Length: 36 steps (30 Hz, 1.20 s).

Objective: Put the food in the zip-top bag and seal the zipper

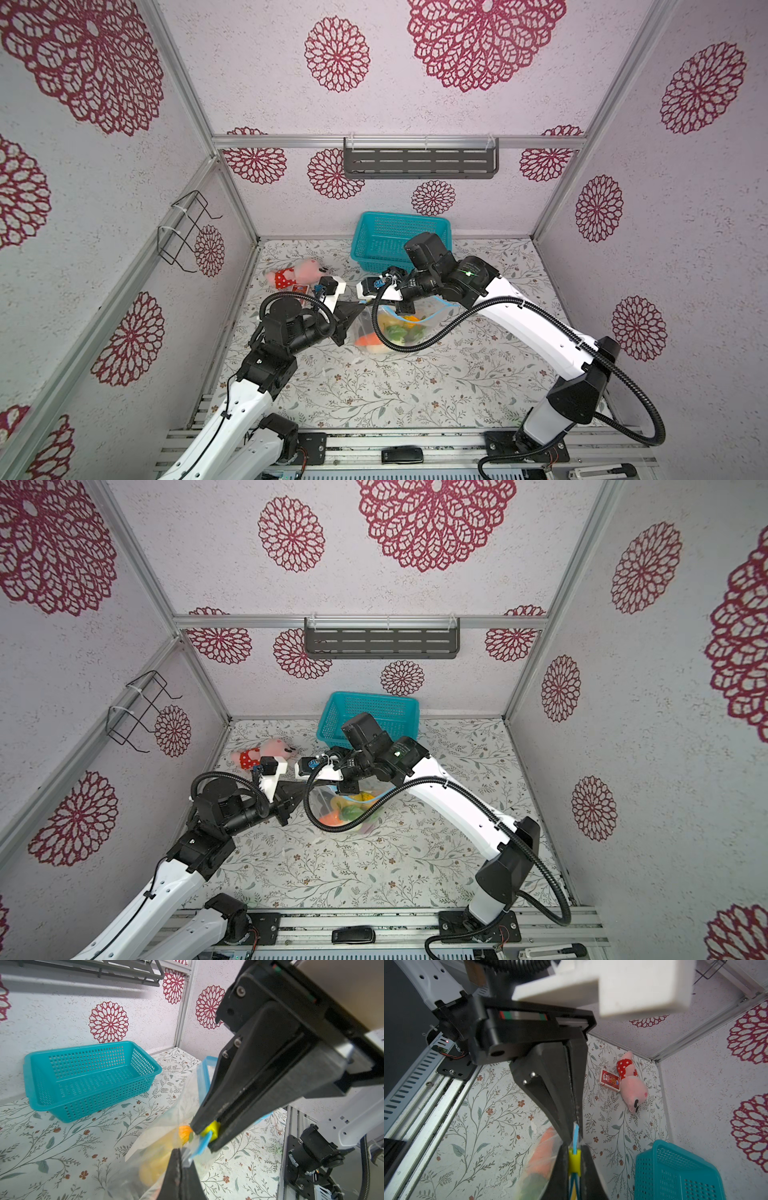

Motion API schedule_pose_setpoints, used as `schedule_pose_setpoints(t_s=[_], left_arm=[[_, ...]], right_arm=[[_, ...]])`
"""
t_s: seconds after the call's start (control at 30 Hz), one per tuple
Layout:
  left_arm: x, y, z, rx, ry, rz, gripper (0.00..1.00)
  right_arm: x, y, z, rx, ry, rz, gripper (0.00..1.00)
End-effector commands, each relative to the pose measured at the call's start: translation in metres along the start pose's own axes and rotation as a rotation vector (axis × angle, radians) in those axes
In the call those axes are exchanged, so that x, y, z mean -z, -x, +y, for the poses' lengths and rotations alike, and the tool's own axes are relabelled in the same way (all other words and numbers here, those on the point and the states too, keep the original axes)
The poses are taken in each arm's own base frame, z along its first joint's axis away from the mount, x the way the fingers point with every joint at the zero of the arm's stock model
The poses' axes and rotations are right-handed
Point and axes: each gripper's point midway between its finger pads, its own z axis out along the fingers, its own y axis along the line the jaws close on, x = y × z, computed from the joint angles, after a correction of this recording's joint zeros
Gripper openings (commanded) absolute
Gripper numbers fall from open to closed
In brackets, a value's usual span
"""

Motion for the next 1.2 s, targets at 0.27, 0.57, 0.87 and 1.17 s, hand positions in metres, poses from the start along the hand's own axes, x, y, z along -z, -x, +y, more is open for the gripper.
schedule_pose_setpoints(t_s=[0.27, 0.57, 0.87, 1.17], left_arm=[[0.011, 0.034, -0.018, -0.174, -0.084, -0.019, 0.42], [-0.008, 0.043, -0.031, -0.198, -0.229, -0.008, 0.44], [-0.018, 0.043, -0.040, -0.181, -0.295, -0.010, 0.28], [-0.025, 0.039, -0.053, -0.190, -0.328, 0.007, 0.13]], right_arm=[[0.035, -0.004, 0.006, -0.015, 0.085, -0.041, 0.00], [0.040, 0.001, 0.006, -0.007, 0.141, -0.089, 0.00], [0.040, 0.003, 0.006, -0.003, 0.146, -0.102, 0.00], [0.040, 0.004, 0.006, -0.008, 0.149, -0.110, 0.00]])
